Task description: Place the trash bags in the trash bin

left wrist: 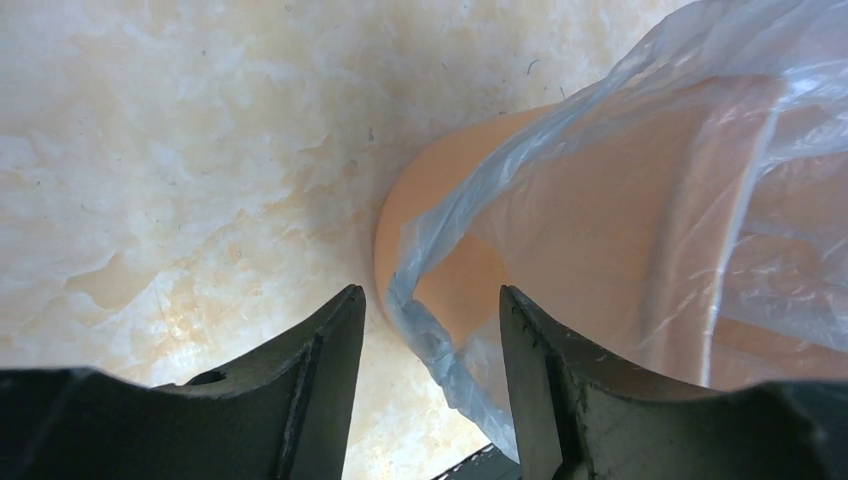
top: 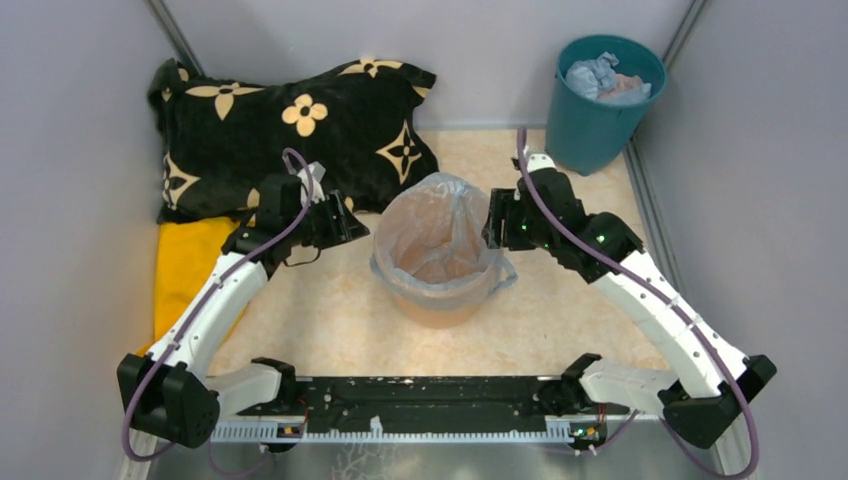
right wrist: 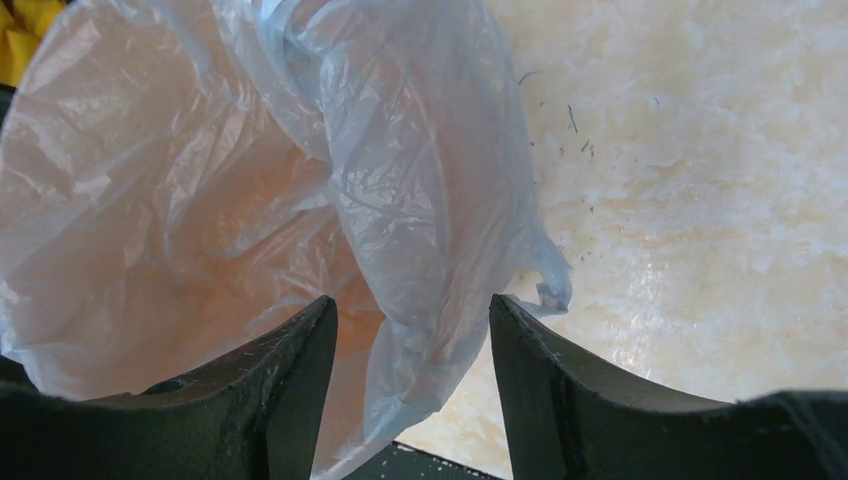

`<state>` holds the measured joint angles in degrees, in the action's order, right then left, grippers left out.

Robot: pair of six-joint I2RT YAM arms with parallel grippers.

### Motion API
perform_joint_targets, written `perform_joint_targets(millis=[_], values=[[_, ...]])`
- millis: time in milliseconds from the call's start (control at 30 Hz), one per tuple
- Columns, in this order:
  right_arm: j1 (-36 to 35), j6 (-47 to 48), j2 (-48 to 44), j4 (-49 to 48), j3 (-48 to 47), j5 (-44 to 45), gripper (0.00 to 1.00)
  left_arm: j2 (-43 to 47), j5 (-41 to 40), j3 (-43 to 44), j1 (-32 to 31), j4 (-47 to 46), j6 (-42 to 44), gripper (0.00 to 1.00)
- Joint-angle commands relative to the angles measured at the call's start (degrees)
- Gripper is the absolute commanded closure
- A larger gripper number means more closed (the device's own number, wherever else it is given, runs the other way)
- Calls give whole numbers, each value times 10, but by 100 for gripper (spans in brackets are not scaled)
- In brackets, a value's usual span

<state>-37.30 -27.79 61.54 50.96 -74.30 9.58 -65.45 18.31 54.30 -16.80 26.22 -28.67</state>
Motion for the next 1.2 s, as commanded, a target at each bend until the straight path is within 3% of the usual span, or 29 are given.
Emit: perform_joint_targets(millis=[0,233,433,633,767,900,1033,1167], values=[[-22,9,29,16,-36,19,43,7,-8,54,-1,12,17,41],[-70,-4,103,70,-71,97,49,-5,25,76,-1,8,25,41],[-71,11,142,78,-94,151,66,-5,35,48,-1,-3,26,42],[-53,58,175,58,-123,162,83,2,38,26,-1,-14,26,42],[-28,127,184,19,-135,163,84,1,38,22,-1,-16,30,42],[7,201,175,-56,-115,135,80,-1,41,20,-1,-18,31,43],[34,249,180,-125,-110,101,56,-1,43,19,-1,-18,31,43],[54,255,220,-90,-190,110,39,0,43,23,-1,-14,31,43]])
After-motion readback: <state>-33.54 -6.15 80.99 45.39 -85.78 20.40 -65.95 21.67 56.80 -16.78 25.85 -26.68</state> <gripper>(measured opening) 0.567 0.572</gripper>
